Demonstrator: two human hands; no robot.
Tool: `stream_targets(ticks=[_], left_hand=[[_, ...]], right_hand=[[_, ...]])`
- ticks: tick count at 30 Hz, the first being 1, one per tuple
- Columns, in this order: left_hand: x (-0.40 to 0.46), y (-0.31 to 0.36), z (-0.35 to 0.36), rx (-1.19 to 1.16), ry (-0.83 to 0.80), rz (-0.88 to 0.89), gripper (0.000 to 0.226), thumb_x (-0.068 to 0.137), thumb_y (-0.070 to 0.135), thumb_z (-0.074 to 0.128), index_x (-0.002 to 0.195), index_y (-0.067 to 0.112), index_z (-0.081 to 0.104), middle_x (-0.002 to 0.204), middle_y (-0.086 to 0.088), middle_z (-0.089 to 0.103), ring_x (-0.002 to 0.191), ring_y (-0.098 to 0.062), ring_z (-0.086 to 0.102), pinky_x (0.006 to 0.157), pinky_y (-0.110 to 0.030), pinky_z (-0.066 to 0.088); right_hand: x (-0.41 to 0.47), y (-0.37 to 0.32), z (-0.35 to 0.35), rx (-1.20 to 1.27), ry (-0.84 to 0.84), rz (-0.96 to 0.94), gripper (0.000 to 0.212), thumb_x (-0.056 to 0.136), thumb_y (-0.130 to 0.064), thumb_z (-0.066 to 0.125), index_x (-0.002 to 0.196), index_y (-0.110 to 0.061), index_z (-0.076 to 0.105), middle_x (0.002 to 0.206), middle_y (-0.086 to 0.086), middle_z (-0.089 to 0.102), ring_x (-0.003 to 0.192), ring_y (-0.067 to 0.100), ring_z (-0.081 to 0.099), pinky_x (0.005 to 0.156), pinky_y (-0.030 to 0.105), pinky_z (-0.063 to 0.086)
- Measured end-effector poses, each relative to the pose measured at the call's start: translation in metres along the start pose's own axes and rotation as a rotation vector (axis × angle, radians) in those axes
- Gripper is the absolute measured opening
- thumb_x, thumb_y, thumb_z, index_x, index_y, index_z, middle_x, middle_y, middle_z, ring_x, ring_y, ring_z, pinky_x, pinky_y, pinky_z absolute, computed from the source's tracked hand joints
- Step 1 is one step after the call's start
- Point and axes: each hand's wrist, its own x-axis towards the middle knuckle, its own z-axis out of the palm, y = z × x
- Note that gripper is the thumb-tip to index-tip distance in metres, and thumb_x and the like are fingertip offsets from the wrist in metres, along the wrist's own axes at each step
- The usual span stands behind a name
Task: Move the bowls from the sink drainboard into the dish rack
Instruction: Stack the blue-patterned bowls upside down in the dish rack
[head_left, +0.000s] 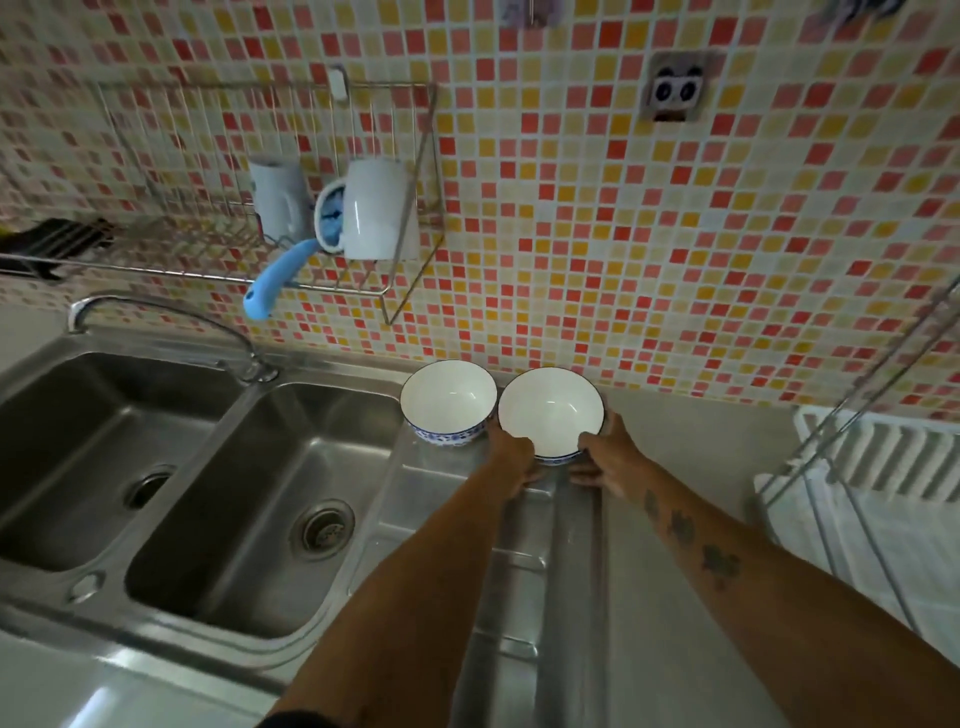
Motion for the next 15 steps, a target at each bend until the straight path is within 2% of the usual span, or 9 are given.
stream_targets(ticks=[2,5,8,9,11,12,15], left_hand=[[-0.005,-0.002,0.0,-0.04,-0.023,0.006,0.057,0.099,0.005,0.045,0.149,0.025,0.027,0.15,-0.01,0.041,0.132,-0.041,0.047,0.093,-0.056,0.053],[-0.019,-0.008,-0.001,0.017,-0.011,0.079,0.056,0.092,-0.002,0.054,0.14,0.018,0.034,0.149,-0.013,0.043,0.127,-0.039,0.051,0.083,-0.051,0.058],[-0.049,-0.011,-0.001,-0.066,-0.105,0.221,0.068,0.07,0.01,0.075,0.127,0.024,0.04,0.141,-0.012,0.05,0.12,-0.035,0.056,0.078,-0.053,0.06],[-0.062,-0.008,0.001,-0.08,-0.135,0.267,0.071,0.065,0.009,0.076,0.124,0.028,0.042,0.139,-0.012,0.053,0.121,-0.035,0.056,0.079,-0.055,0.059],[-0.096,0.006,0.008,-0.137,-0.188,0.338,0.06,0.066,0.004,0.068,0.115,0.033,0.048,0.124,-0.007,0.06,0.117,-0.034,0.058,0.074,-0.047,0.062],[-0.112,0.017,0.011,-0.203,-0.21,0.344,0.054,0.068,0.007,0.063,0.115,0.031,0.051,0.119,-0.006,0.061,0.112,-0.033,0.06,0.072,-0.044,0.063],[-0.16,0.056,0.017,-0.454,-0.343,0.234,0.041,0.089,0.026,0.048,0.127,0.015,0.055,0.128,-0.017,0.06,0.111,-0.039,0.059,0.093,-0.061,0.051]], right_hand=[[-0.004,0.005,0.001,0.029,0.056,-0.06,0.065,0.086,-0.002,0.054,0.141,-0.027,0.028,0.143,0.009,0.042,0.116,0.038,0.056,0.073,0.049,0.06],[-0.017,0.012,-0.002,0.051,0.129,-0.102,0.063,0.083,-0.002,0.056,0.136,-0.025,0.029,0.142,0.007,0.04,0.12,0.034,0.05,0.073,0.05,0.06],[-0.041,0.006,-0.009,0.097,0.172,-0.225,0.064,0.081,-0.001,0.059,0.131,-0.027,0.029,0.137,0.004,0.041,0.121,0.03,0.047,0.074,0.05,0.06],[-0.052,-0.001,-0.013,0.112,0.193,-0.304,0.065,0.08,0.001,0.058,0.132,-0.026,0.03,0.135,0.004,0.043,0.122,0.029,0.047,0.073,0.044,0.06],[-0.084,-0.022,-0.023,0.125,0.234,-0.455,0.066,0.08,0.008,0.054,0.134,-0.023,0.032,0.126,0.001,0.045,0.121,0.027,0.047,0.077,0.031,0.055],[-0.102,-0.035,-0.029,0.131,0.248,-0.524,0.065,0.081,0.01,0.051,0.133,-0.024,0.033,0.123,-0.002,0.046,0.12,0.025,0.048,0.08,0.031,0.054],[-0.169,-0.073,-0.049,0.167,0.242,-0.703,0.064,0.081,0.012,0.042,0.123,-0.035,0.034,0.112,-0.014,0.048,0.108,0.014,0.051,0.087,0.045,0.057]])
